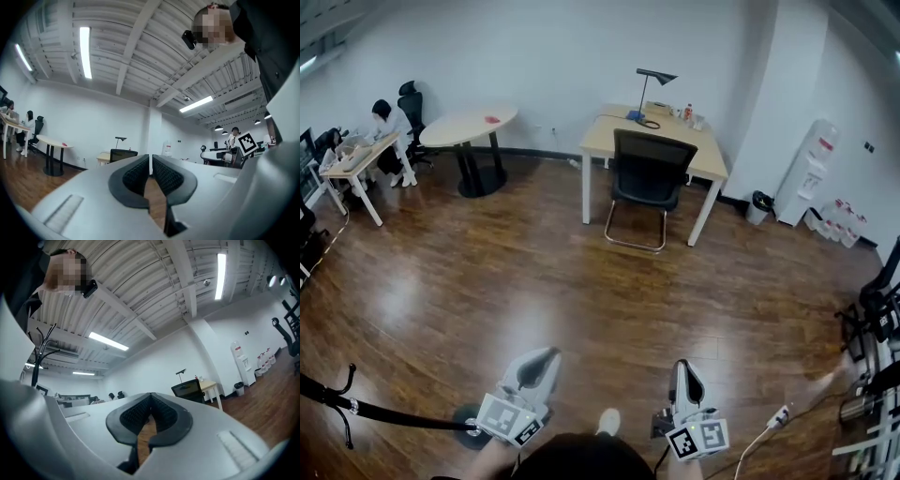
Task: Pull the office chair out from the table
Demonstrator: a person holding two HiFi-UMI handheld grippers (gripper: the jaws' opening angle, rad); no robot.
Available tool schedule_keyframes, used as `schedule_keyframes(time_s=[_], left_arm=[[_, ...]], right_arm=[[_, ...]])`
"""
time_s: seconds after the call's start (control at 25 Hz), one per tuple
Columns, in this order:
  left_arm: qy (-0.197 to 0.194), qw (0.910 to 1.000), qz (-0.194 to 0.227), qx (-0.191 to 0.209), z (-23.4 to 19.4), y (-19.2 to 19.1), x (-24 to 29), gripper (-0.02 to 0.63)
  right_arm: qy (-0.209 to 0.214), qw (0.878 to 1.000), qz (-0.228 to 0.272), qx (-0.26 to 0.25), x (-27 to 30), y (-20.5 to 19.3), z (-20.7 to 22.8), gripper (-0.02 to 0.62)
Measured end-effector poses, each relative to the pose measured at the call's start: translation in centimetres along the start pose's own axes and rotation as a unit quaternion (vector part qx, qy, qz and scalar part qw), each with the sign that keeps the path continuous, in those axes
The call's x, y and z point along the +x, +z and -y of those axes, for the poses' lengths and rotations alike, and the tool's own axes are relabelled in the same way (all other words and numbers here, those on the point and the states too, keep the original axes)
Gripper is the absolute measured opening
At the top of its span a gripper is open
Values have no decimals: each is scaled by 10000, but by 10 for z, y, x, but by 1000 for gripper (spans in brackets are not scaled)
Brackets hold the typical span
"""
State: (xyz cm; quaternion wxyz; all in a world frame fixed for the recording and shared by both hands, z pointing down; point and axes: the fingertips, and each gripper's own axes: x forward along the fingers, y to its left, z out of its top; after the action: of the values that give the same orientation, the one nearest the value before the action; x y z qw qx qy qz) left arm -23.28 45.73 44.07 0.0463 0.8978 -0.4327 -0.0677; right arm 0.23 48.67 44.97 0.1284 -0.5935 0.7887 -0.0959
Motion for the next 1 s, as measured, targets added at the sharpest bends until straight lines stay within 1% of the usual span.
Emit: schedule_keyframes(time_s=[0.12, 0.24, 0.36, 0.56, 0.68, 0.84, 0.92, 1.0], left_arm=[[43, 10000, 38, 77, -5, 4, 43, 21], [122, 9999, 65, 58, -7, 0, 77, 21], [121, 9999, 64, 40, -2, -5, 108, 21], [113, 9999, -42, -13, 1, -12, 132, 21], [185, 9997, -121, -69, -9, -21, 147, 21], [206, 9995, -214, -127, -24, -30, 170, 21], [182, 9995, -178, -173, -31, -33, 186, 21], [138, 9996, -47, -233, -38, -31, 205, 21]], right_arm=[[98, 9999, 52, 16, 30, 12, 28, 14], [241, 9997, 11, -21, 52, 18, 50, 14], [307, 9995, -29, -89, 70, 24, 73, 14], [154, 9998, -64, 114, 82, 21, 104, 14], [62, 9996, -163, 212, 92, 12, 120, 14], [-19, 9995, -225, 209, 112, 6, 136, 14], [23, 9997, -193, 158, 124, 9, 140, 14], [-26, 9999, -160, 51, 135, 15, 146, 14]])
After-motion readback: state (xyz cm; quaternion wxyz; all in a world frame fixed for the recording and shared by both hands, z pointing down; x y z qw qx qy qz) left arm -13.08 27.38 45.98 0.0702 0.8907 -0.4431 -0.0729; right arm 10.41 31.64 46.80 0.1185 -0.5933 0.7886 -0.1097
